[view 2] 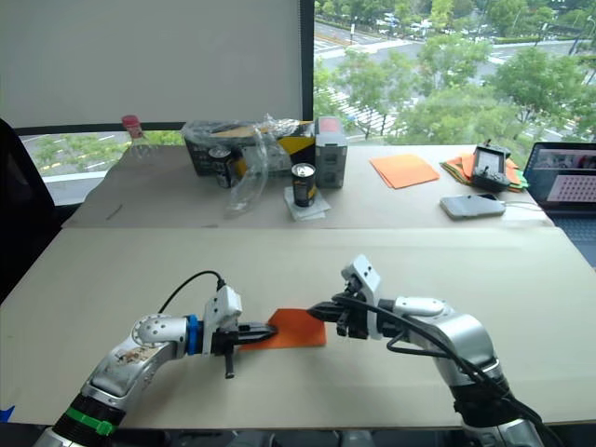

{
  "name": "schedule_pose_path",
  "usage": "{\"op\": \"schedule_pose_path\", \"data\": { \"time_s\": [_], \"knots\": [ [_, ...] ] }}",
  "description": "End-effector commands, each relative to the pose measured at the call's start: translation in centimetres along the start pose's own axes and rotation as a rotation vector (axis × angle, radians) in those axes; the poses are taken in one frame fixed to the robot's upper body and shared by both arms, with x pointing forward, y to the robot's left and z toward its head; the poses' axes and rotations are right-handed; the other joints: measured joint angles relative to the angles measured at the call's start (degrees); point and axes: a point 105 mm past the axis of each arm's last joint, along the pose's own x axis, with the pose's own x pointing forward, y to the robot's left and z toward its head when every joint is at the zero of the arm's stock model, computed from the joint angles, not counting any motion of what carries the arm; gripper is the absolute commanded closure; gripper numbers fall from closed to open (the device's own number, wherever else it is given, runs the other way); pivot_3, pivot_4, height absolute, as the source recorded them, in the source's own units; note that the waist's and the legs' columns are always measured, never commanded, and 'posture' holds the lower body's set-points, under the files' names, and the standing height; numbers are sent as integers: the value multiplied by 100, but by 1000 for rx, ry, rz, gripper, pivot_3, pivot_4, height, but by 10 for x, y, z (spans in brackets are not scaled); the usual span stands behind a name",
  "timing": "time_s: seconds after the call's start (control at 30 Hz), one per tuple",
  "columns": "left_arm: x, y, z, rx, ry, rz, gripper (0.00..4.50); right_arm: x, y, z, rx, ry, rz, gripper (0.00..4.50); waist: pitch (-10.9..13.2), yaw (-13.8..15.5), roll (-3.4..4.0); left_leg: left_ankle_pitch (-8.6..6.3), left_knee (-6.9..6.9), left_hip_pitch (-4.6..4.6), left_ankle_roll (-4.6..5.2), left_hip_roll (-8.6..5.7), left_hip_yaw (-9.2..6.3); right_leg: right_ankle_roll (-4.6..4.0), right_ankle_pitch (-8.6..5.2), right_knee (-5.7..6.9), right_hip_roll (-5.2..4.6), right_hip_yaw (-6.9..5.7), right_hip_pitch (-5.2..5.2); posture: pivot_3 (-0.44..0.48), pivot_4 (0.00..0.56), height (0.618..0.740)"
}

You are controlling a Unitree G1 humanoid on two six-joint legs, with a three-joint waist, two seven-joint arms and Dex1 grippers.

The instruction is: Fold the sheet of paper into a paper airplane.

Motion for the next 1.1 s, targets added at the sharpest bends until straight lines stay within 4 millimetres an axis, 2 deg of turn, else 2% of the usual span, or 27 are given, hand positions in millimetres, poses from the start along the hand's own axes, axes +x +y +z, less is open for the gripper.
{"op": "schedule_pose_path", "data": {
  "time_s": [0.03, 0.23, 0.47, 0.67, 0.73, 0.97, 1.1],
  "knots": [
    [-2, -1, -10, -7, 41, 1, 4500, -6, 9, 8, -107, -6, 40, 4480, 0, 4, 0, 0, 0, 0, 0, 0, 0, 0, 0, -2, 0, 0, 0, 0, 150, 670],
    [-1, 1, -8, -4, 34, 4, 4500, -4, 18, -10, -424, 125, 134, 4480, 0, 1, 0, 0, -8, 0, 1, 0, 1, 2, 1, -17, 0, -4, 3, 0, 150, 670],
    [-1, 1, -7, -2, 28, 9, 4500, -1, 17, -29, -548, 188, 168, 4480, 0, 4, -1, 0, -11, 1, 0, 1, 1, 5, 2, -19, 0, -2, 4, 0, 150, 670],
    [-5, 3, -6, -1, 28, 23, 4500, 3, 19, -43, -488, 207, 185, 4480, 0, 41, -1, 0, -10, 1, 1, 0, 1, 4, 2, -20, -1, -2, 5, 0, 150, 670],
    [-12, 6, -5, -1, 23, 43, 4500, 5, 17, -48, -466, 211, 180, 4480, 0, 48, 0, 0, -10, 1, 0, 0, 1, 4, 2, -20, -1, -1, 5, 0, 150, 670],
    [-40, 30, 23, -16, -115, 106, 4500, 6, 17, -58, -443, 260, 217, 4480, 0, 43, -1, 0, -18, 3, 0, 2, 0, 4, 2, -21, 0, -3, 2, 0, 150, 670],
    [-43, 39, 33, -37, -155, 115, 4500, 7, 16, -59, -434, 268, 220, 4480, 0, 46, -2, 0, -17, 4, 0, 2, -3, 4, 3, -22, 0, -6, 5, 0, 150, 670]
  ]
}}
